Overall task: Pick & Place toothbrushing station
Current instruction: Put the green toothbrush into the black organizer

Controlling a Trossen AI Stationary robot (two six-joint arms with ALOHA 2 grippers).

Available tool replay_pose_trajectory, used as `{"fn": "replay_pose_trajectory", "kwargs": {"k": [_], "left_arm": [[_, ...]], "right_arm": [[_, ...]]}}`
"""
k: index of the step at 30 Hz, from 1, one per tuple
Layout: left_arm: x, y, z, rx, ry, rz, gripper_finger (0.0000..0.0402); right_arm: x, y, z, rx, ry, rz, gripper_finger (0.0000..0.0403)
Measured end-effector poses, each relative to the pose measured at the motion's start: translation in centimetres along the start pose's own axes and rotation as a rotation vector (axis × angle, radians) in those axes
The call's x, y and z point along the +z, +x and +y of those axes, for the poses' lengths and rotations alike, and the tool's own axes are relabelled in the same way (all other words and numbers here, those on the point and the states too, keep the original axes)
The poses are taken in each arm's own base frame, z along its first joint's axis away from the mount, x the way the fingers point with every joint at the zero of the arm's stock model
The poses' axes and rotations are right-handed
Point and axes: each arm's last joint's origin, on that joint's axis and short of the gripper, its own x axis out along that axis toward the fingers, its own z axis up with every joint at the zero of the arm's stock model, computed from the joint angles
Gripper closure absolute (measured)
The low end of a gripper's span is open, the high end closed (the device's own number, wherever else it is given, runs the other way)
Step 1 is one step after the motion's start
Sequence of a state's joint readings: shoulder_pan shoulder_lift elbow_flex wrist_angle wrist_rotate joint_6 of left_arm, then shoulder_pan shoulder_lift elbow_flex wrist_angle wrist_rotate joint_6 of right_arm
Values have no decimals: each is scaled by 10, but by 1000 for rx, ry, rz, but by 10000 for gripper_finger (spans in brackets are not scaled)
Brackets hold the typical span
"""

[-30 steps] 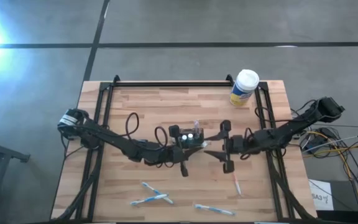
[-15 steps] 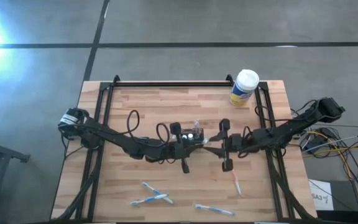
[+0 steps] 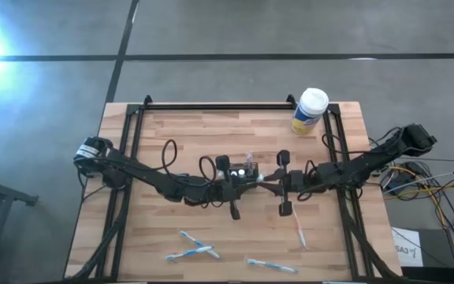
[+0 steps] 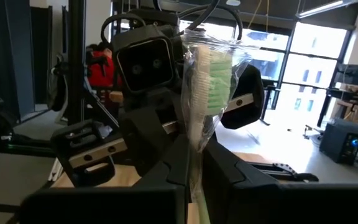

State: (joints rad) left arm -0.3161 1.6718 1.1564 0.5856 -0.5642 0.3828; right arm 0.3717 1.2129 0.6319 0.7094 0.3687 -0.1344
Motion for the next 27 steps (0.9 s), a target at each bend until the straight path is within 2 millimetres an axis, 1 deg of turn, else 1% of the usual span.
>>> {"fn": "replay_pose_trajectory", "kwargs": {"k": [3,8,13,18,21,23,25,27], "left_arm": [[0,0,0,-1,4,3,377],[3,-4,-2,-5,59,11,321],[14,-14,1,-10,65,9,275],[26,-32,7,-48,59,67,250],[32,-47,13,-86,58,120,248],[38,-59,19,-101,29,125,258],[41,-75,25,-115,14,110,279],[37,-91,32,-122,-1,101,312]], "right_arm": [[0,0,0,2,-16,1,387],[-1,0,0,7,-37,16,388],[-2,-1,1,11,-47,24,389],[-2,-1,0,-13,-64,32,389],[-7,-1,-1,-64,-78,78,389],[-10,0,-3,-74,-72,101,389],[-12,0,-5,-81,-53,115,389],[-16,-1,-7,-89,-48,125,389]]}}
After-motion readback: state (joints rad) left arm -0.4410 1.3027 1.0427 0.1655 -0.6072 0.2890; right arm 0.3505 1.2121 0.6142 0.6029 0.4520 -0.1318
